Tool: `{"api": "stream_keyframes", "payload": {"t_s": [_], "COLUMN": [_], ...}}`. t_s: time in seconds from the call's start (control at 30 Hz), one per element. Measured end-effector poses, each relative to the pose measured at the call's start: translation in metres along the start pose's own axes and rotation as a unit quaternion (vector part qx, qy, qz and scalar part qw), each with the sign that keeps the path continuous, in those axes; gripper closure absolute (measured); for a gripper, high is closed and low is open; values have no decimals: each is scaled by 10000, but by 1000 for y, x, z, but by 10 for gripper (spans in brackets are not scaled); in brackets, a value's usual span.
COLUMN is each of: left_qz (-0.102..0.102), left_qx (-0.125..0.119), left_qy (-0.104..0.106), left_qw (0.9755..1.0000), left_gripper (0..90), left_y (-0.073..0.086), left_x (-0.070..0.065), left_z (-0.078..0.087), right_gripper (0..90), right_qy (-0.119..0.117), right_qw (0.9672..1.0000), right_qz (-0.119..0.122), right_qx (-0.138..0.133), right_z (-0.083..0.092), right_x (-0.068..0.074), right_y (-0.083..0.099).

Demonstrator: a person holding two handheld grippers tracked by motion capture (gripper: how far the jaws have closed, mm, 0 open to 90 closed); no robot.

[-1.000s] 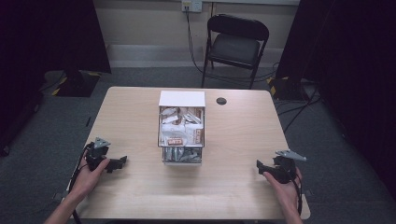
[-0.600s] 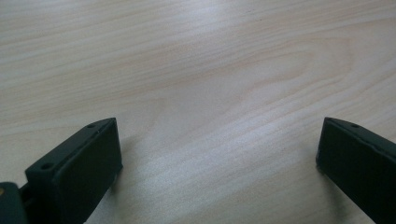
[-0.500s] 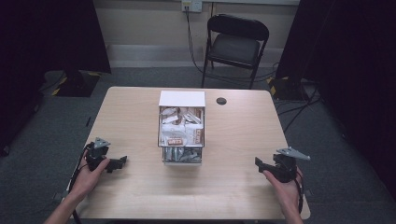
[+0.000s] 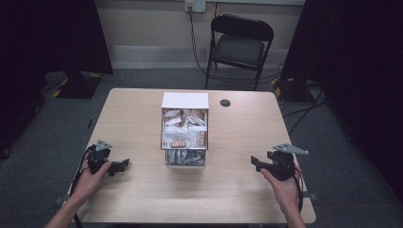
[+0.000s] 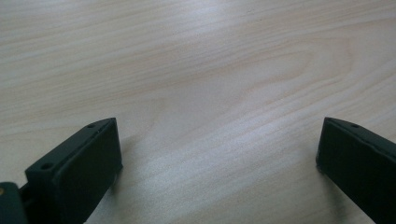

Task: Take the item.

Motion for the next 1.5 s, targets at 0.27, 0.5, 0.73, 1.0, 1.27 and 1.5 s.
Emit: {"api": "stream_keyframes", "payload": {"t_s": [0.27, 0.5, 0.73, 1.0, 1.27, 1.5], "left_qz": [-5, -4, -5, -5, -5, -3], "left_qx": [2, 2, 2, 2, 2, 0], "left_qy": [-1, -1, -1, -1, 0, 0], "left_qw": [10000, 10000, 10000, 10000, 10000, 10000], "left_gripper": [0, 0, 0, 0, 0, 0], "left_y": [0, 0, 0, 0, 0, 0], "left_x": [0, 0, 0, 0, 0, 0], "left_z": [0, 0, 0, 0, 0, 0], "right_gripper": [301, 326, 344, 380, 436, 435], "right_qy": [-166, -334, -423, -613, -831, -1034], "right_qw": [9997, 9988, 9977, 9958, 9919, 9876], "right_qz": [148, 256, 366, 489, 783, 1030], "right_qx": [-69, -246, -382, -465, -560, -579], "right_z": [10, 16, 24, 30, 39, 47], "right_x": [17, 29, 42, 61, 85, 104], "right_y": [-19, -41, -62, -78, -83, -85]}}
Point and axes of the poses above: each handheld gripper's, and its own axes: z roughly backward along the jaws, y roughly out of its underside, x roughly to its left, the point moved 10 cm from there along -z, roughly forward along the jaws, and after that the axes turned 15 degrees about x, right-handed, at the moved point
